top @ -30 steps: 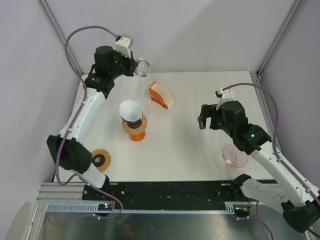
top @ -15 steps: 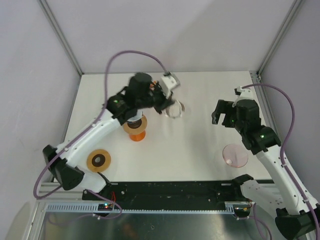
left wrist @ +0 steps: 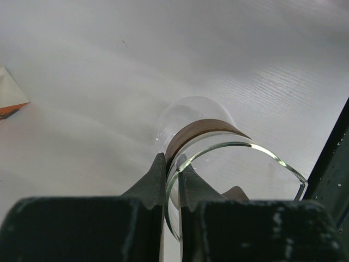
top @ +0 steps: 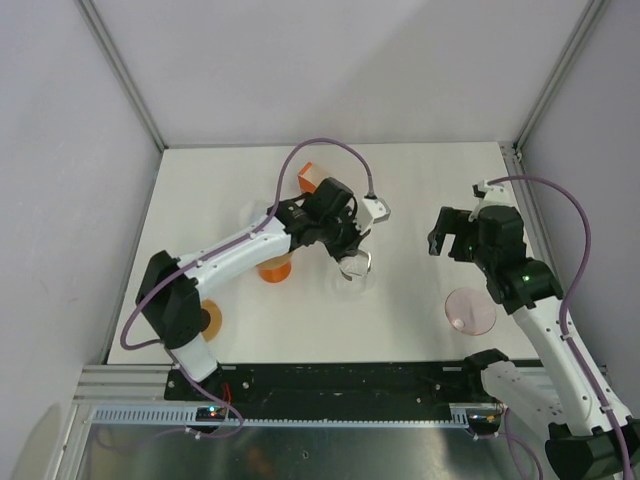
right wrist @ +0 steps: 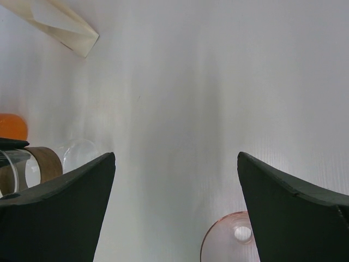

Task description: Place the coffee filter in the dripper

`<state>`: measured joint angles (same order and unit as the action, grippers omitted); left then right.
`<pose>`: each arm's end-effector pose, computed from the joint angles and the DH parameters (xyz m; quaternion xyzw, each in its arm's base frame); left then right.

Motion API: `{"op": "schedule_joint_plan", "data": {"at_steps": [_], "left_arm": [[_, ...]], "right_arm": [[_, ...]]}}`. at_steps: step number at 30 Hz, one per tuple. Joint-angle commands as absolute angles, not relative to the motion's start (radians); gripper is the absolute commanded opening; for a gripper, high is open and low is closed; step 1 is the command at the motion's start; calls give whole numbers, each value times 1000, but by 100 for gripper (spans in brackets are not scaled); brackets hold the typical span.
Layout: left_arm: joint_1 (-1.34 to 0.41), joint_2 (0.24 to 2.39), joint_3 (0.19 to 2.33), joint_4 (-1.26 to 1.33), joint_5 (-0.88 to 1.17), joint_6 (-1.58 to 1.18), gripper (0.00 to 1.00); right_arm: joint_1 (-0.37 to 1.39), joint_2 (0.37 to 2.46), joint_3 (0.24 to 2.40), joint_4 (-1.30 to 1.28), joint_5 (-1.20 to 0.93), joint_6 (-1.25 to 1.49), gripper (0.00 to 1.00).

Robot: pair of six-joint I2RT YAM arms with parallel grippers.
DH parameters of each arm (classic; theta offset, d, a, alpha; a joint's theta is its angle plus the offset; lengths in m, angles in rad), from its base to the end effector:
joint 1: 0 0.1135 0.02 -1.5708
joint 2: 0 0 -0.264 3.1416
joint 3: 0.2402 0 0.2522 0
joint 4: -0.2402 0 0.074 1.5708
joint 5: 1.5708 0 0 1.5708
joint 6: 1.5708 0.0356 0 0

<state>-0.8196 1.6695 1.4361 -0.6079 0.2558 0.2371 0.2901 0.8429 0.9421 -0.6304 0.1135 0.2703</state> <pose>0.2463 -0.2769 0.2971 0.5064 0.7773 -0.2157 0.3047 0.1703 0.0466 0.3392 0.0196 0.8668 0.0898 0.4902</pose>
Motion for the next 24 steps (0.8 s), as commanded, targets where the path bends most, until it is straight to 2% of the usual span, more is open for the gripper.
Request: {"op": "schedule_joint_plan", "data": {"at_steps": [1, 14, 24], "left_arm": [[-839, 1698, 1454, -562, 260, 228, 0], [-850, 1784, 1446, -562, 275, 206, 3], [-851, 1783, 1439, -562, 283, 216, 22]], "right_arm": [[274, 824, 929, -598, 90, 237, 99], [242, 813, 892, -577, 67, 221, 99], [225, 808, 881, -577, 82, 223, 99]]}}
